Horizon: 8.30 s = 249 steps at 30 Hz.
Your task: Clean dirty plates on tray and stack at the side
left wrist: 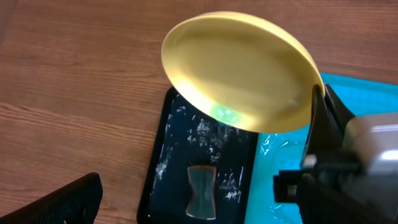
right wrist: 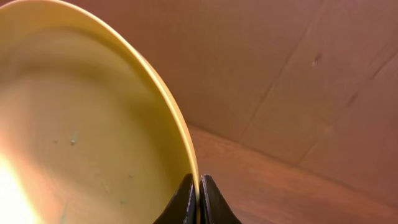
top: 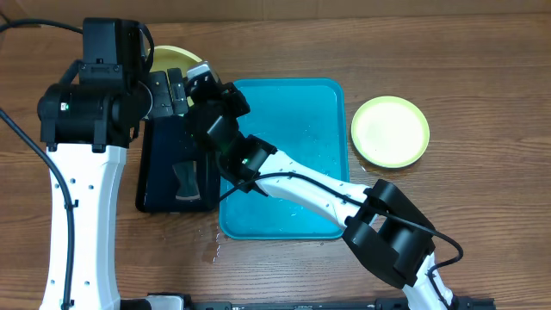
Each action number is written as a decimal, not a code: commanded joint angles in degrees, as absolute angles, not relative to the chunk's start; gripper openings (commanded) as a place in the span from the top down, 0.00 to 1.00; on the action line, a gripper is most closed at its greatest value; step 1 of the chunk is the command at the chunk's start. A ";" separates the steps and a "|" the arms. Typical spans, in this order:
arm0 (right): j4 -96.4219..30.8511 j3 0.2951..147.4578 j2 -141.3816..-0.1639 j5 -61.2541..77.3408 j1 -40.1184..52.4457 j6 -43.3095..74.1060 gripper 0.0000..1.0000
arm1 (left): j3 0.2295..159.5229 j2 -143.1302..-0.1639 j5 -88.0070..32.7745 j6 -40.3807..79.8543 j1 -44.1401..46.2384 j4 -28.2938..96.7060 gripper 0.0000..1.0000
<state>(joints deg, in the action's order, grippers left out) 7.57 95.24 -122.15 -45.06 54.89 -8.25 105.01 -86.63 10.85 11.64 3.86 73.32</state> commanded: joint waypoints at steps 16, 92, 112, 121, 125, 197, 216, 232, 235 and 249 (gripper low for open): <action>26.68 97.21 -118.28 -54.39 63.40 -39.00 0.96 | 103.98 -87.64 9.39 10.07 4.47 74.96 0.00; -42.39 97.21 -99.72 -28.36 47.83 22.81 0.96 | 103.98 -87.64 9.39 10.07 4.47 74.98 0.00; -69.84 88.12 -96.68 -11.86 5.10 22.81 0.96 | 103.98 -87.64 9.39 10.04 4.47 74.96 0.00; -53.41 74.65 -97.21 -11.31 -3.16 22.83 0.96 | 103.98 -87.64 9.39 10.07 4.47 74.98 0.00; -48.21 70.98 -97.21 -6.35 -3.62 22.79 0.96 | 103.98 -87.64 9.39 10.07 4.47 74.98 0.00; -48.25 71.61 -75.02 9.10 -3.49 6.81 0.00 | 103.98 -87.66 9.39 10.09 5.67 74.98 0.00; -48.88 71.57 -30.06 2.96 -2.17 6.74 0.00 | 103.98 -87.66 9.39 10.07 5.67 74.96 0.00; -47.92 61.52 -5.39 1.72 -0.69 7.20 0.00 | 103.98 -87.66 9.39 10.09 5.67 74.98 0.00; -45.19 56.82 -2.00 2.76 -0.69 7.22 0.00 | 103.98 -87.66 9.39 10.09 5.67 74.98 0.00; 3.01 30.96 -0.27 10.72 -0.80 7.20 0.00 | 103.98 -87.66 9.39 10.09 5.67 74.98 0.00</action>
<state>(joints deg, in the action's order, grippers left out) -5.74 36.88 -0.62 7.25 -1.04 7.31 103.48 -88.03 9.61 9.04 5.39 75.16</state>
